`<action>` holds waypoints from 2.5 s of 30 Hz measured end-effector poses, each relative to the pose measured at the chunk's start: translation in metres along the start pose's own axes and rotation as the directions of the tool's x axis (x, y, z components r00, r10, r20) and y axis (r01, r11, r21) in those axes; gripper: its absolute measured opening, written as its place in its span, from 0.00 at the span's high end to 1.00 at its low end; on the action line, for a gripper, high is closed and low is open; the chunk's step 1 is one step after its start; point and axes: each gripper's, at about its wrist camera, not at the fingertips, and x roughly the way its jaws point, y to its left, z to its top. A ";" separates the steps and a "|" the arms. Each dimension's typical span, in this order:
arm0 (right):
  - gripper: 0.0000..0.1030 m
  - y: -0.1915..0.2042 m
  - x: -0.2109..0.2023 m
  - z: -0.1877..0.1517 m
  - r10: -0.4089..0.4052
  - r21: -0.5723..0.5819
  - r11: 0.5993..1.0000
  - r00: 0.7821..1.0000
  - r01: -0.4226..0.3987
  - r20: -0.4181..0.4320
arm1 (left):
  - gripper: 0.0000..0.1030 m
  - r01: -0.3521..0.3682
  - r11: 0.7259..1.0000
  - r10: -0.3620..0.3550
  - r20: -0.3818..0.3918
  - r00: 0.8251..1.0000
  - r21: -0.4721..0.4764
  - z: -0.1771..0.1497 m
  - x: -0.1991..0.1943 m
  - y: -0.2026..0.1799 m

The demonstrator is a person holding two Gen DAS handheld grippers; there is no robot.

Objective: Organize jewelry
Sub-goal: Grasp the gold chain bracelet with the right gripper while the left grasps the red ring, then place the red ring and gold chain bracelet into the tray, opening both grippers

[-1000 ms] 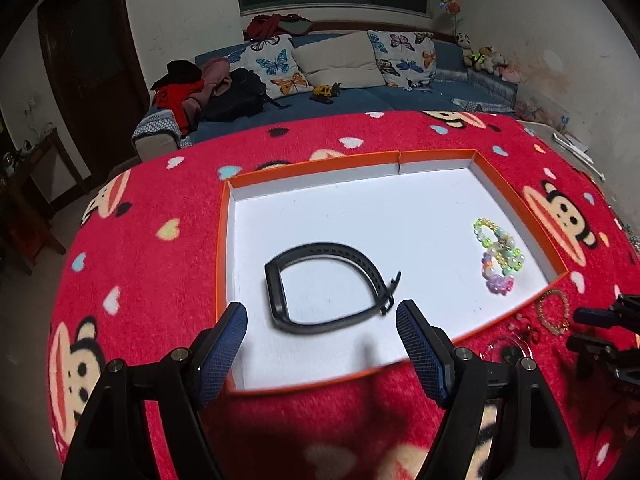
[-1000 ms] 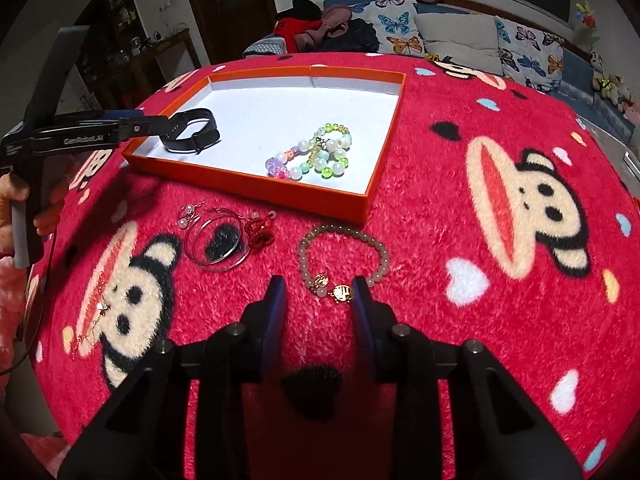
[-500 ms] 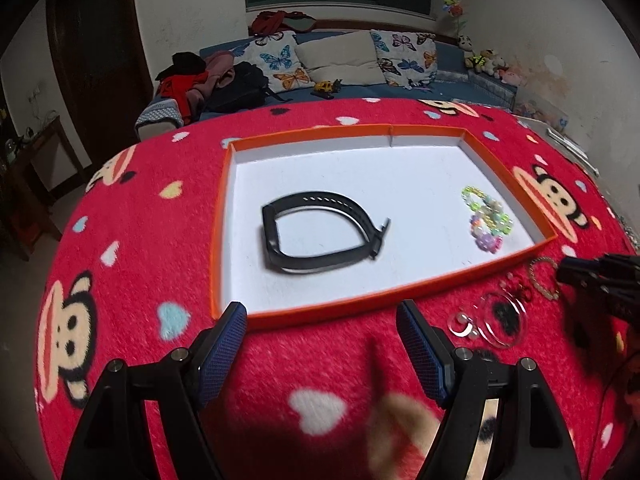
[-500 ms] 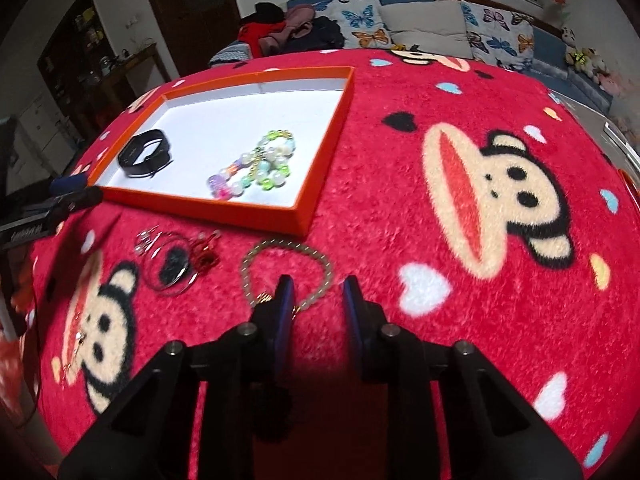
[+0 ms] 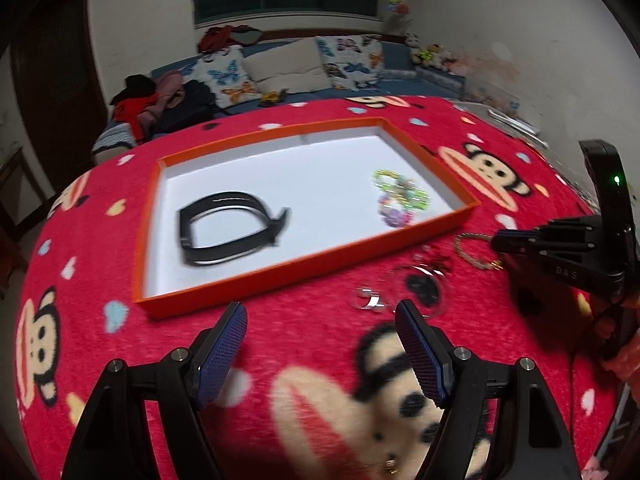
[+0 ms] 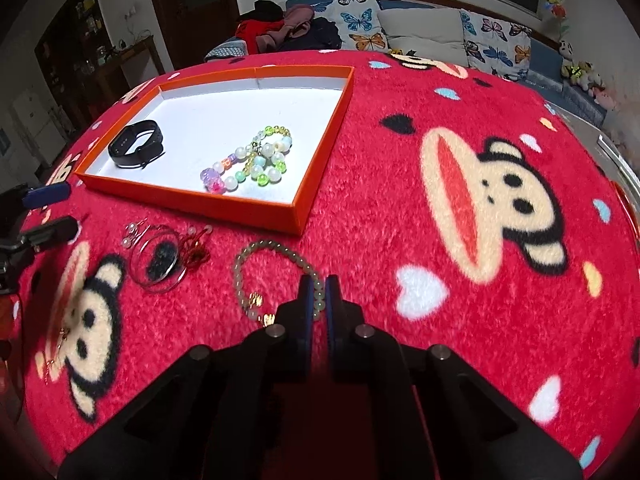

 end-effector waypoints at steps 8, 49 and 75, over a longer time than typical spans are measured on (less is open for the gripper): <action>0.94 -0.011 -0.009 -0.015 0.005 0.036 0.999 1.000 -0.005 -0.007 | 0.25 0.109 0.992 -0.109 -0.008 0.994 0.069 0.011 0.019 -0.043; 0.94 0.005 -0.074 0.039 0.056 -0.059 0.997 0.976 -0.044 0.212 | 0.85 0.119 0.983 -0.133 0.095 0.987 0.141 0.071 0.024 -0.054; 0.91 0.024 0.002 0.070 0.095 -0.084 0.993 0.990 -0.086 0.104 | 0.83 0.056 0.998 -0.054 -0.051 0.997 0.026 0.077 0.094 0.011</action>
